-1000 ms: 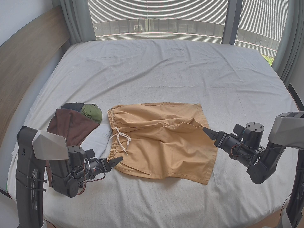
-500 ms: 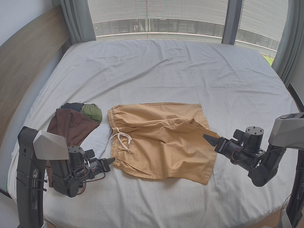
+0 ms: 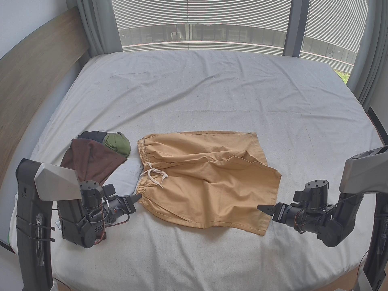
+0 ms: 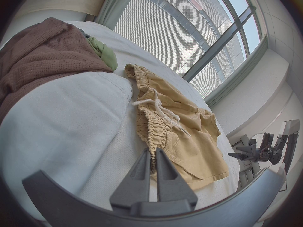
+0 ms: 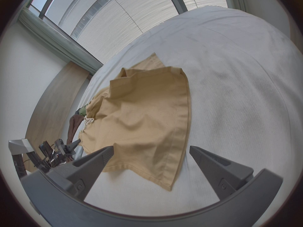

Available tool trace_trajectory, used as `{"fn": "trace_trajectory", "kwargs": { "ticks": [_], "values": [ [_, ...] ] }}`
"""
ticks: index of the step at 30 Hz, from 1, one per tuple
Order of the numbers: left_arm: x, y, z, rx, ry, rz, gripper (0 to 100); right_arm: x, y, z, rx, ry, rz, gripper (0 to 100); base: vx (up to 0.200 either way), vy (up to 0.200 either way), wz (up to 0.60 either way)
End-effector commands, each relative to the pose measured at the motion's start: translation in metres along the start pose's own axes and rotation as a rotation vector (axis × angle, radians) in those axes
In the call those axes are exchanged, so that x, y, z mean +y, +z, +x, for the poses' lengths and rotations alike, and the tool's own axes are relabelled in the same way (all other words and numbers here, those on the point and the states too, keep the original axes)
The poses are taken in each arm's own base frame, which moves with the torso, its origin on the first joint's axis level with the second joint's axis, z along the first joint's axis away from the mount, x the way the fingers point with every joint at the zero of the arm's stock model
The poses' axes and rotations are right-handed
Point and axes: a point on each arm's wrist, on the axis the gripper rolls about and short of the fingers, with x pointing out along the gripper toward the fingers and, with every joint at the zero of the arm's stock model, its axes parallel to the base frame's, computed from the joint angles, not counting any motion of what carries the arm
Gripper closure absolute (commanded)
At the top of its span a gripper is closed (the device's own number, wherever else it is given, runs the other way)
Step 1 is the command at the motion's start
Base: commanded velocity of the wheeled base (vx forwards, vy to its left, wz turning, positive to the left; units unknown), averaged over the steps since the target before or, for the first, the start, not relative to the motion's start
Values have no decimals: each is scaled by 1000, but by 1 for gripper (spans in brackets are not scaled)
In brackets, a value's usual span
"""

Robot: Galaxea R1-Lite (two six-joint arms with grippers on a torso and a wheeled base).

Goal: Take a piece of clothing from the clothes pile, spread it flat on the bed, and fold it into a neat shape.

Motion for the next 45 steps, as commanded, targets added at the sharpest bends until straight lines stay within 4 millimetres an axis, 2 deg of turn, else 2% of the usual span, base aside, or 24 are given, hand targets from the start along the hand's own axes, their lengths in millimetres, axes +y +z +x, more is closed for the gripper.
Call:
{"fn": "trace_trajectory", "kwargs": {
  "ticks": [1,9,14,29,30,45],
  "values": [
    [-1,2,0,-6,-3,4,100,-6,-15,5,58,-26,2,0,0,0,0],
    [-2,3,0,-9,-4,9,100,-4,-33,15,118,-27,-1,0,0,0,0],
    [-1,4,-1,-13,-3,12,100,0,-46,24,157,-32,57,0,0,0,0],
    [-2,5,-1,-17,-5,15,100,1,-43,32,194,-72,102,0,0,0,0],
    [-2,5,-1,-17,-5,15,100,1,-43,32,192,-73,102,100,0,0,0],
    [-1,5,-1,-17,-3,14,100,1,-43,32,169,-90,110,100,0,0,0]
  ]
}}
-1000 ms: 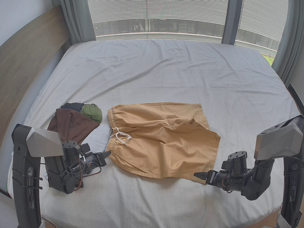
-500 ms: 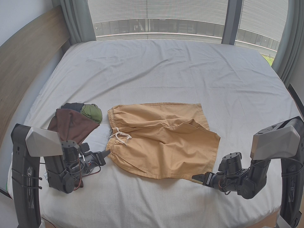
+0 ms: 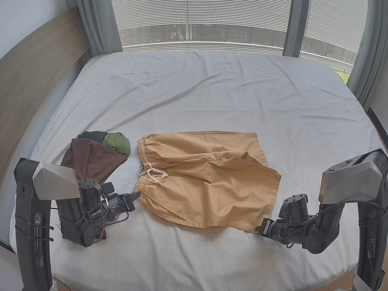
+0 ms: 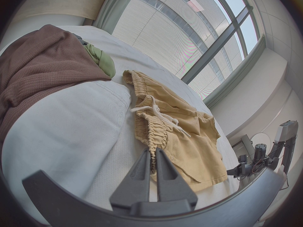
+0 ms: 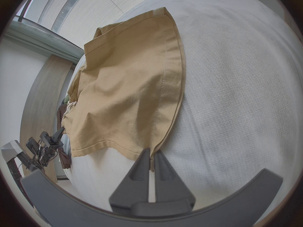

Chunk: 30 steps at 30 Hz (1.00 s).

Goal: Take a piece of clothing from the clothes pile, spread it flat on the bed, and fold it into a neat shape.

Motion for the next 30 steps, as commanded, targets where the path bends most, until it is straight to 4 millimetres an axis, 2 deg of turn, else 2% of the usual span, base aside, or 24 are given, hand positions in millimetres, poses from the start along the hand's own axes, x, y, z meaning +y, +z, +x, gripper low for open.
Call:
{"fn": "trace_trajectory", "kwargs": {
  "ticks": [1,5,6,14,24,30],
  "values": [
    [1,1,-1,-2,1,-1,100,-3,0,-2,0,-10,6,100,0,0,0],
    [-2,10,-10,-14,-4,-9,100,0,5,-14,-13,-1,6,100,0,0,0],
    [-3,11,-20,3,-19,-17,100,4,8,-26,-21,9,4,100,0,0,0],
    [-6,9,-44,49,-20,-41,100,0,6,-52,21,-37,-20,100,0,0,0],
    [-14,-2,-68,113,5,-24,100,-10,-6,-62,63,-74,-54,100,0,0,0],
    [-15,-17,-82,180,27,-20,100,-16,-15,-70,97,-96,-81,100,0,0,0]
  ]
}}
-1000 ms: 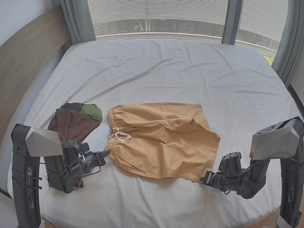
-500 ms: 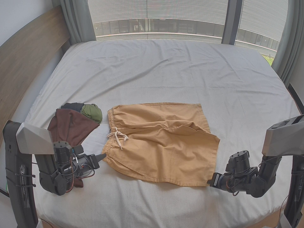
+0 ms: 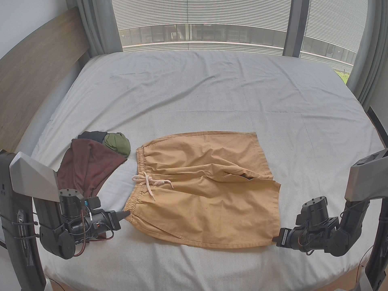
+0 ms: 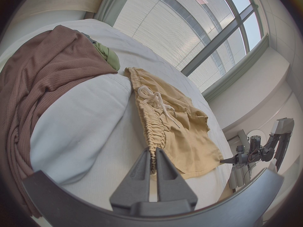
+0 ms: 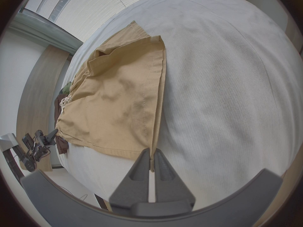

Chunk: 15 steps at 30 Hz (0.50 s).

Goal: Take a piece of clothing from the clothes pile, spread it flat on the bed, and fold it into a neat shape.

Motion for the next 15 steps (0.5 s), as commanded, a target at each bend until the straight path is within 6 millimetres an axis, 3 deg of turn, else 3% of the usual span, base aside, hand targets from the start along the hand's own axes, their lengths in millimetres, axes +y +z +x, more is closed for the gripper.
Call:
{"fn": "trace_trajectory", "kwargs": {
  "ticks": [1,15],
  "values": [
    [-2,-9,-8,39,12,-5,100,-4,-7,-6,21,-14,-28,100,0,0,0],
    [0,-24,-15,103,33,4,100,-10,-19,-16,66,-39,-56,100,0,0,0]
  ]
}}
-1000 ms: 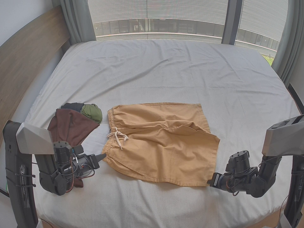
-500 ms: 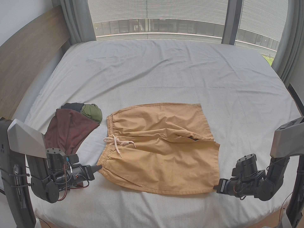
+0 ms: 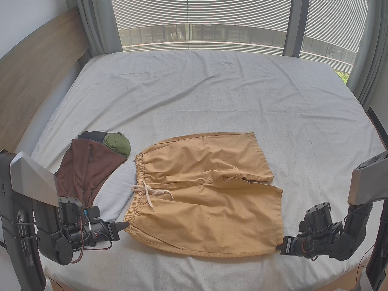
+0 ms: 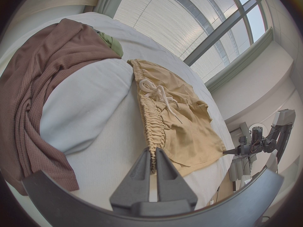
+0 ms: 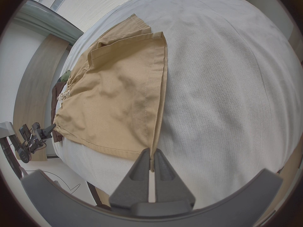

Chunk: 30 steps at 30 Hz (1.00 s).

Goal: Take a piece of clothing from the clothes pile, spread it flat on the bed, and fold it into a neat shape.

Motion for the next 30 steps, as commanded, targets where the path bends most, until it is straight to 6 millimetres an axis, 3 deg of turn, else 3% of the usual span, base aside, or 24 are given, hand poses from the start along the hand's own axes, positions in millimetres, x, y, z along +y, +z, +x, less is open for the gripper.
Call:
{"fn": "trace_trajectory", "kwargs": {
  "ticks": [1,7,23,30],
  "values": [
    [3,-5,2,19,8,1,100,-1,-4,-3,11,-3,-2,100,0,0,0],
    [8,-14,8,55,11,26,100,-1,-6,-12,10,7,-18,100,0,0,0],
    [6,-27,-7,121,29,14,100,-1,-19,-17,54,6,-39,100,0,0,0],
    [8,-15,-15,76,-33,29,100,2,-15,-24,-21,56,-45,100,0,0,0]
  ]
}}
